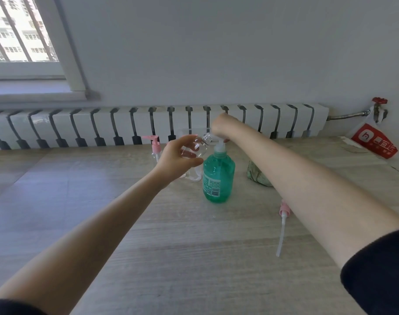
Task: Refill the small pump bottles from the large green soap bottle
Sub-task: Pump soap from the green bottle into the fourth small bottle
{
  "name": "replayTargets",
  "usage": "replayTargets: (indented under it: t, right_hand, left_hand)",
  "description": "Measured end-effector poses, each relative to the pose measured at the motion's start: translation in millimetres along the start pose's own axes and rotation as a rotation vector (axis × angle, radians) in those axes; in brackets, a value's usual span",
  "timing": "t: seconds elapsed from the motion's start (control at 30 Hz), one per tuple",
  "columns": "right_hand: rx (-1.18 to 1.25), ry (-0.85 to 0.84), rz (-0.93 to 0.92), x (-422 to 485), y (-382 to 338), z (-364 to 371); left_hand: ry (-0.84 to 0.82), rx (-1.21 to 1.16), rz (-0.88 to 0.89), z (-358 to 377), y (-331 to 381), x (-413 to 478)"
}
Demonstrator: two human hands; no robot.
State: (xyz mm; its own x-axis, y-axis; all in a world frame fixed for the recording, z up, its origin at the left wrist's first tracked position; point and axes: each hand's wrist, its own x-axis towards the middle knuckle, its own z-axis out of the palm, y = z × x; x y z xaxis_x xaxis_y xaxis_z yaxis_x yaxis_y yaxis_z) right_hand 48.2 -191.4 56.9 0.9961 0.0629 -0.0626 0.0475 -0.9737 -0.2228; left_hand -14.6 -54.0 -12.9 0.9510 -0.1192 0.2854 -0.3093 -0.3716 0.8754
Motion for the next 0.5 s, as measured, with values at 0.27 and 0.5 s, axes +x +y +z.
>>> replayTargets:
  t: [0.27, 0.5]
  right_hand:
    - [-0.041, -0.026, -0.038, -2, 1, 6]
    - [-0.020, -0.010, -0.012, 2, 1, 11]
  left_hand:
    - [-0.006, 0.021, -0.007, 1, -6, 0]
    - [-0.012, 0.012, -0.013, 2, -7, -1]
